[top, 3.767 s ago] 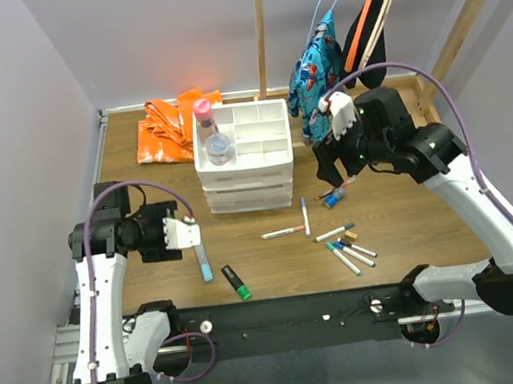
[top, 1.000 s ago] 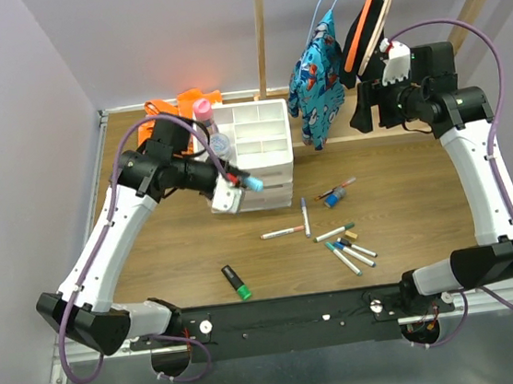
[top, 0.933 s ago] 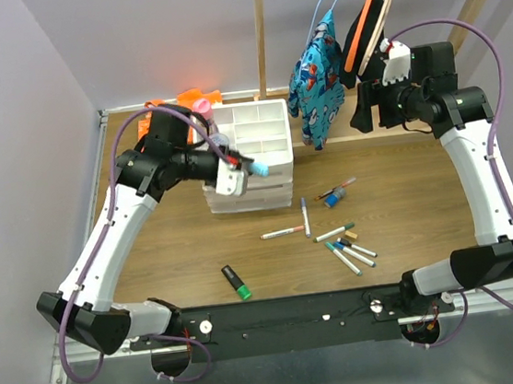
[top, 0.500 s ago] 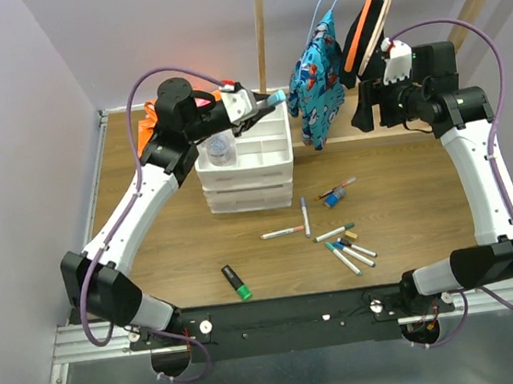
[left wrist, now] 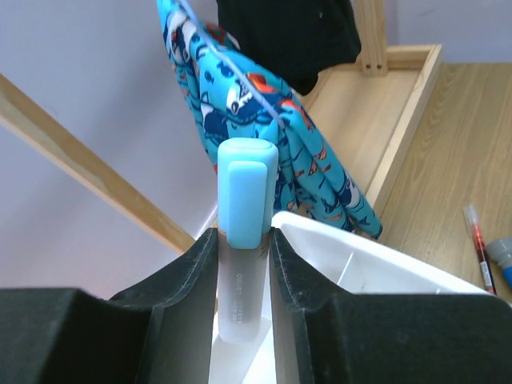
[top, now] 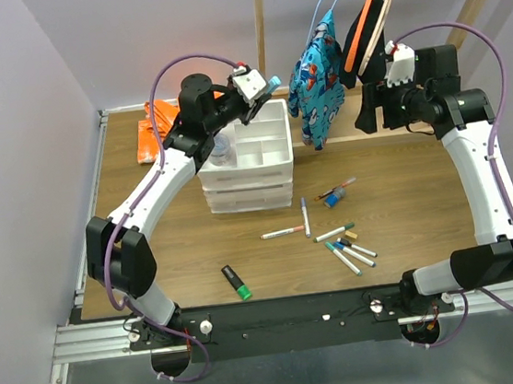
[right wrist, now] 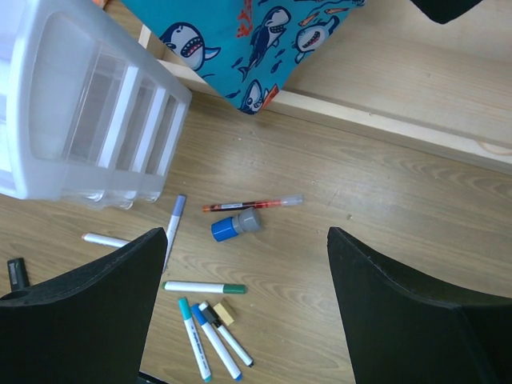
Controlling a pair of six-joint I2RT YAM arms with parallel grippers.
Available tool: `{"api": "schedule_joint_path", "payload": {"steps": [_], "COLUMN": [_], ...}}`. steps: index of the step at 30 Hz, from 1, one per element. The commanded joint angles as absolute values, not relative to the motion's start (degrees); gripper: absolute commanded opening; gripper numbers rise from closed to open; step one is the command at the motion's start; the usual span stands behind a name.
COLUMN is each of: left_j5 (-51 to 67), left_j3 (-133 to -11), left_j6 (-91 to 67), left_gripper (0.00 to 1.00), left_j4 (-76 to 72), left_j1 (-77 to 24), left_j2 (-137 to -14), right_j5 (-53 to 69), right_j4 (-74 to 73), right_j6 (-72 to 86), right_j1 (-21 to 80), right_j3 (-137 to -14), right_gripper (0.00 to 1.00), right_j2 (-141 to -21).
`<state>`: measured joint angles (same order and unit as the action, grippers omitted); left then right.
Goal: Sort the stationery into containers
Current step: Place the stationery in the storage box.
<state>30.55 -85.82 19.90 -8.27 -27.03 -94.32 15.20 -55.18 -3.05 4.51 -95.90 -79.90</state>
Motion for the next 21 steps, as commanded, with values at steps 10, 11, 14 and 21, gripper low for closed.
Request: {"api": "schedule_joint_path", "payload": {"steps": [10,11,14,21], "left_j5": [22.7,22.4,21.9,24.1], "left_j3": [-84.4,-84.1,-83.5,-82.7], "left_j6": [21.7,21.6,21.3,19.4], "left_gripper": [0.36,0.38,0.42,0.52], "left_j4": [-5.3,-5.2,-5.4,-8.3], "left_j1": [-27.0,-27.1,-27.1,-27.5], "left_j2": [-94.2,-93.9,-92.9,-88.7], "right_j5": [15.3,15.4,15.6,15.8], "right_j4": [-54.0,-54.0,-54.1,-53.8], "right_j6": [-3.3,-3.3,-3.3,-3.3], "right_j1": [3.3,3.3,3.3,3.3], "right_j3": [-94.7,-94.7,-95.1,-94.8], "right_gripper": [0.89,0.89,0.89,0.89], "right_j2": [-79.1,-79.3,-79.7,-79.4]}}
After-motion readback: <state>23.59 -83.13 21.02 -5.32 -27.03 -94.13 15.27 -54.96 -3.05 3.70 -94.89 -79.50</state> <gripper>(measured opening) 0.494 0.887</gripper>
